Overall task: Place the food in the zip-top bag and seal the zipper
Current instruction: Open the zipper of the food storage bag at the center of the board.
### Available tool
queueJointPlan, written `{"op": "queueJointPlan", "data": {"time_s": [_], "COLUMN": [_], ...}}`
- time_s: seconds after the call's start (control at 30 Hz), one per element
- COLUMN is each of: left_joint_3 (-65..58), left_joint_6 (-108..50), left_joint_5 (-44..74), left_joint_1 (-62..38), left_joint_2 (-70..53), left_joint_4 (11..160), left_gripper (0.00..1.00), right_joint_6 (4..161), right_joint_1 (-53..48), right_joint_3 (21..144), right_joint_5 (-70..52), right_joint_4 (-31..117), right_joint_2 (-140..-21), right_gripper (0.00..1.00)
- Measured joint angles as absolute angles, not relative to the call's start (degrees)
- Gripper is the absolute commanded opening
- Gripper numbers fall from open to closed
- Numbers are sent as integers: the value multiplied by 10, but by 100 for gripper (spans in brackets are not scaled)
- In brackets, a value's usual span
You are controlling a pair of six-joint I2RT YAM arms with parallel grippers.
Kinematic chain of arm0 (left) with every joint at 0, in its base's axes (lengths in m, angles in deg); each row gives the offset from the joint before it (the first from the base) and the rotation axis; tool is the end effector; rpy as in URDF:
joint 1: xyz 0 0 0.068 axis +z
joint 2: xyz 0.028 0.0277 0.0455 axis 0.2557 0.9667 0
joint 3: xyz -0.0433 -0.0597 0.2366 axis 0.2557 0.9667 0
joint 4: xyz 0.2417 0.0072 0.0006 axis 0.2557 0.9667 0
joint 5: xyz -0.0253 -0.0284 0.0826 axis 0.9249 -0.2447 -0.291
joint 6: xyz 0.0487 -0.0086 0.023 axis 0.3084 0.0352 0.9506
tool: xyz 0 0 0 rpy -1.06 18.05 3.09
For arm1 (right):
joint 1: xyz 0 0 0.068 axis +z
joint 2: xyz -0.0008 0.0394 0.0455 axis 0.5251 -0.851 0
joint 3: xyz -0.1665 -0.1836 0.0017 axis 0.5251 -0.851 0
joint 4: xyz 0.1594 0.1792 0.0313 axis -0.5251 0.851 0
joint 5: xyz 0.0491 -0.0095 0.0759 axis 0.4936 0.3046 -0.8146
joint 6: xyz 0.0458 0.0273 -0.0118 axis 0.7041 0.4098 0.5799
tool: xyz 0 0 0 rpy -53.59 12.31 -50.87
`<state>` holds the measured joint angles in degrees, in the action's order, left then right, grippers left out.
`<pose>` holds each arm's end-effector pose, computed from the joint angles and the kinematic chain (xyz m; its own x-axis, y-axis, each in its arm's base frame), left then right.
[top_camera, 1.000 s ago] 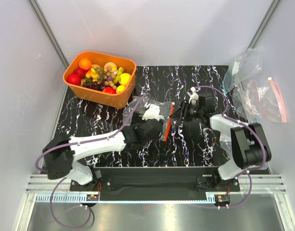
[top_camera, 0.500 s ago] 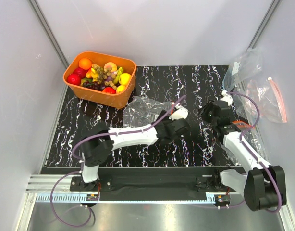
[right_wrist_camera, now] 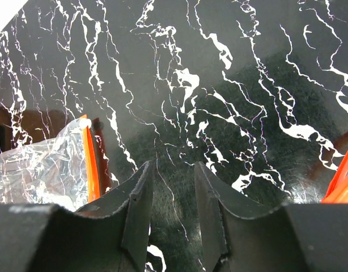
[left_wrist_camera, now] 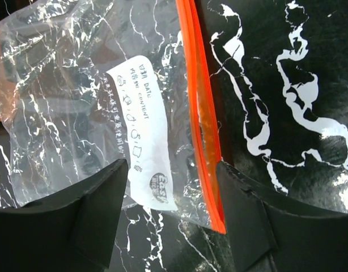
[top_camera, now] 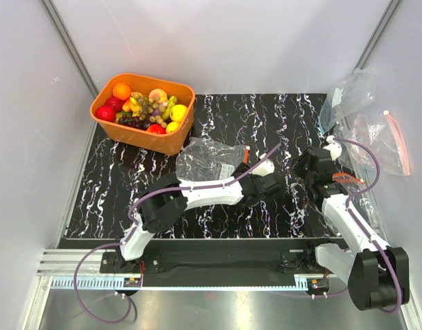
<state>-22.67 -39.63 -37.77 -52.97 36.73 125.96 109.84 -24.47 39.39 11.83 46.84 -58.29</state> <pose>0.1766 -0.3648 0.1711 -0.5357 0.5862 -0.6078 0.3839 0.8102 0.4431 0.2178 0.0192 0.2168 -0.3743 0.5040 -0.7784 0.3396 0.8556 0.3906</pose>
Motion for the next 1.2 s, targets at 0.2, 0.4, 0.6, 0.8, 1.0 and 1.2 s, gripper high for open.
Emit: {"op": "queueJointPlan", "data": {"time_s": [0.2,0.4,0.6,0.8,1.0,1.2], "left_joint_3": [-242,-245,-250,-183,-81,-22], "left_joint_6": [-399,-410,-417,-422,-415,-406], "left_joint_5": [-375,-388,-404,-372,-306,-278], "left_joint_1": [-523,-513,-501,-469,-413,-417], "left_joint_2": [392,408,412,361,210,126], "left_joint_4": [1282,1300,1323,1292,1232,1162], "left_gripper": [60,35,0,0,0,0], "right_joint_6": [1099,1099,1098,1092,1132,1193], "right_joint_1": [-246,-246,-246,-246,-210,-100], "right_joint_3": [386,373,372,353,329,329], "right_joint_5": [118,118,109,28,-55,-70], "right_joint_4": [468,468,454,391,304,236], "right_joint_2": [-571,-544,-551,-560,-621,-704], "right_gripper": [41,41,41,37,43,61]}}
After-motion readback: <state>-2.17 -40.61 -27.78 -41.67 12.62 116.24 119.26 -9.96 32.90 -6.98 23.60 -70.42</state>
